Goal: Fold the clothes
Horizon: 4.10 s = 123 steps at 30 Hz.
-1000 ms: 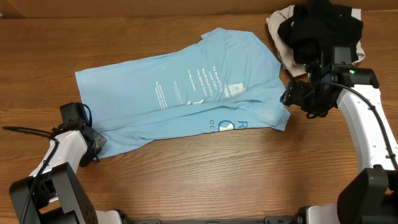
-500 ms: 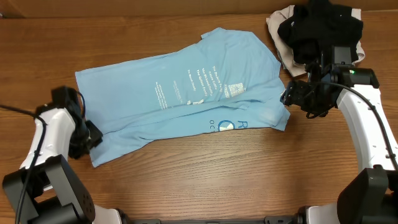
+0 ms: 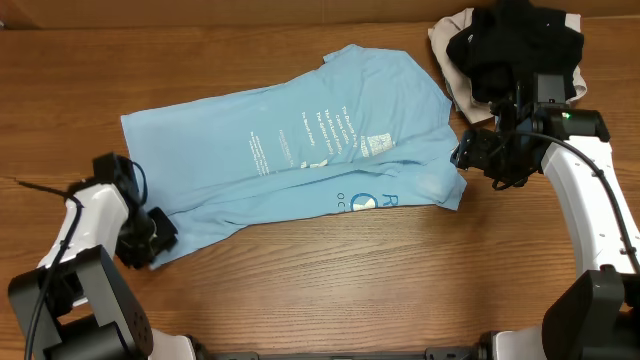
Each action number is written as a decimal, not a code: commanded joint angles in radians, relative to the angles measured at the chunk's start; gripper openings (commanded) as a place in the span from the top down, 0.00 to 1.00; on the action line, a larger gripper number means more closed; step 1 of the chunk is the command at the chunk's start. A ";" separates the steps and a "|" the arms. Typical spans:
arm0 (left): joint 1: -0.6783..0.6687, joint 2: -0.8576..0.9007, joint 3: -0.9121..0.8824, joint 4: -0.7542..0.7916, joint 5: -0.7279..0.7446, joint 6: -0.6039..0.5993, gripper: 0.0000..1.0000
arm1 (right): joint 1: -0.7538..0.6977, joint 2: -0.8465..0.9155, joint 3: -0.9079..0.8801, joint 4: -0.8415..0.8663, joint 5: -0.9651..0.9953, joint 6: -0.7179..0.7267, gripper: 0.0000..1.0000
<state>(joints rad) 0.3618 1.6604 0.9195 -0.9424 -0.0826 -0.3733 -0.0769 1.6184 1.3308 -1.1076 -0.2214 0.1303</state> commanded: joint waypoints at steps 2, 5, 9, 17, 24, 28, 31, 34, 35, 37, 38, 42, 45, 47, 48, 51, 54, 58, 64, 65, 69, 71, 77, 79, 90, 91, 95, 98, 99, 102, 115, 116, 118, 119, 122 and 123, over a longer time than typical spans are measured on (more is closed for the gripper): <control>0.005 0.000 -0.081 0.074 0.050 -0.001 0.60 | 0.005 -0.004 -0.004 0.010 -0.007 0.000 0.24; 0.005 0.000 -0.106 0.121 0.037 -0.001 0.60 | 0.005 -0.004 -0.004 0.008 -0.007 0.000 0.24; 0.005 0.000 -0.111 0.141 -0.040 -0.001 0.60 | 0.005 -0.004 -0.004 0.003 -0.008 0.000 0.24; 0.014 0.000 -0.110 0.154 -0.211 -0.053 0.96 | 0.005 -0.004 -0.060 0.010 -0.009 0.014 0.24; 0.031 0.000 -0.110 0.214 -0.236 -0.053 0.96 | 0.009 0.002 -0.175 0.105 -0.028 0.028 0.26; 0.031 0.000 -0.110 0.234 -0.235 -0.053 0.96 | 0.040 0.010 -0.237 0.161 -0.027 0.041 0.30; 0.031 0.000 -0.110 0.237 -0.235 -0.053 0.96 | 0.081 0.019 -0.284 0.207 -0.023 0.058 0.33; 0.031 0.000 -0.110 0.236 -0.236 -0.053 0.96 | 0.119 0.026 -0.316 0.238 0.038 0.114 0.36; 0.031 0.000 -0.110 0.236 -0.236 -0.053 0.96 | 0.130 0.028 -0.323 0.245 0.068 0.134 0.37; 0.031 0.000 -0.110 0.237 -0.236 -0.053 0.96 | 0.143 0.028 -0.335 0.253 0.121 0.163 0.42; 0.031 0.000 -0.110 0.237 -0.236 -0.053 0.96 | 0.145 0.028 -0.338 0.256 0.134 0.164 0.45; 0.031 0.000 -0.110 0.237 -0.242 -0.053 0.96 | 0.146 0.028 -0.362 0.288 0.141 0.164 0.52; 0.031 0.000 -0.110 0.237 -0.243 -0.053 0.96 | 0.148 0.029 -0.380 0.321 0.131 0.163 0.57; 0.031 0.000 -0.110 0.238 -0.243 -0.053 0.96 | 0.150 0.029 -0.390 0.351 0.102 0.162 0.59; 0.031 0.000 -0.110 0.238 -0.243 -0.053 0.96 | 0.150 0.029 -0.397 0.368 0.078 0.162 0.60; 0.031 0.000 -0.110 0.240 -0.243 -0.053 0.96 | 0.151 0.029 -0.415 0.407 0.038 0.163 0.62; 0.031 0.000 -0.110 0.240 -0.243 -0.053 0.96 | 0.150 0.029 -0.422 0.417 0.050 0.163 0.71; 0.032 0.000 -0.110 0.240 -0.260 -0.053 0.96 | 0.148 0.029 -0.422 0.418 0.065 0.163 0.83; 0.032 0.000 -0.110 0.243 -0.341 -0.054 0.96 | 0.134 0.029 -0.420 0.410 0.110 0.178 0.96; 0.032 0.000 -0.110 0.245 -0.352 -0.053 0.96 | 0.125 0.029 -0.417 0.407 0.108 0.179 0.96; 0.032 0.000 -0.110 0.272 -0.390 -0.053 0.96 | 0.068 0.028 -0.373 0.347 0.109 0.174 0.96; 0.032 0.000 -0.110 0.308 -0.393 -0.053 0.96 | 0.025 0.028 -0.331 0.293 0.108 0.130 0.96; 0.032 0.000 -0.110 0.361 -0.393 -0.053 0.97 | 0.014 0.028 -0.296 0.247 0.077 0.079 0.96; 0.032 0.000 -0.110 0.363 -0.393 -0.053 0.96 | 0.021 0.028 -0.296 0.221 0.067 0.079 0.96; 0.031 0.000 -0.110 0.314 -0.383 -0.053 0.68 | 0.029 0.028 -0.294 0.108 0.067 0.080 0.41; 0.031 0.000 -0.110 0.314 -0.379 -0.053 0.61 | 0.029 0.028 -0.287 0.109 0.066 0.083 0.40; 0.031 0.000 -0.106 0.307 -0.370 -0.047 0.38 | 0.029 0.027 -0.202 0.079 0.063 0.082 0.39; 0.031 0.000 -0.076 0.261 -0.369 -0.041 0.29 | 0.031 0.027 -0.093 0.031 0.063 0.077 0.39; 0.031 0.000 -0.053 0.231 -0.369 -0.041 0.27 | 0.032 0.027 -0.055 0.015 0.063 0.071 0.39; 0.031 0.000 0.036 0.130 -0.369 -0.041 0.20 | 0.048 0.027 0.069 -0.027 0.061 0.050 0.30; 0.030 0.000 0.557 -0.093 0.327 0.289 0.08 | 0.157 0.028 0.341 -0.034 0.063 0.019 0.20; 0.029 0.000 0.603 -0.117 0.347 0.293 0.09 | 0.160 0.028 0.358 -0.035 0.063 0.018 0.20; 0.021 0.000 0.694 -0.163 0.342 0.293 0.09 | 0.167 0.028 0.406 -0.035 0.063 0.017 0.20; 0.013 0.000 0.748 -0.185 0.336 0.295 0.09 | 0.169 0.029 0.429 -0.036 0.062 0.013 0.20; -0.016 0.003 0.875 -0.201 0.312 0.307 0.07 | 0.179 0.044 0.519 -0.044 0.063 -0.008 0.20; -0.025 0.004 0.901 -0.197 0.288 0.307 0.07 | 0.181 0.056 0.559 -0.051 0.063 -0.008 0.20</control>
<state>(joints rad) 0.3672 1.6611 1.7142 -1.1370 0.1795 -0.1177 0.0883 1.6547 1.7763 -1.1530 -0.1532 0.1459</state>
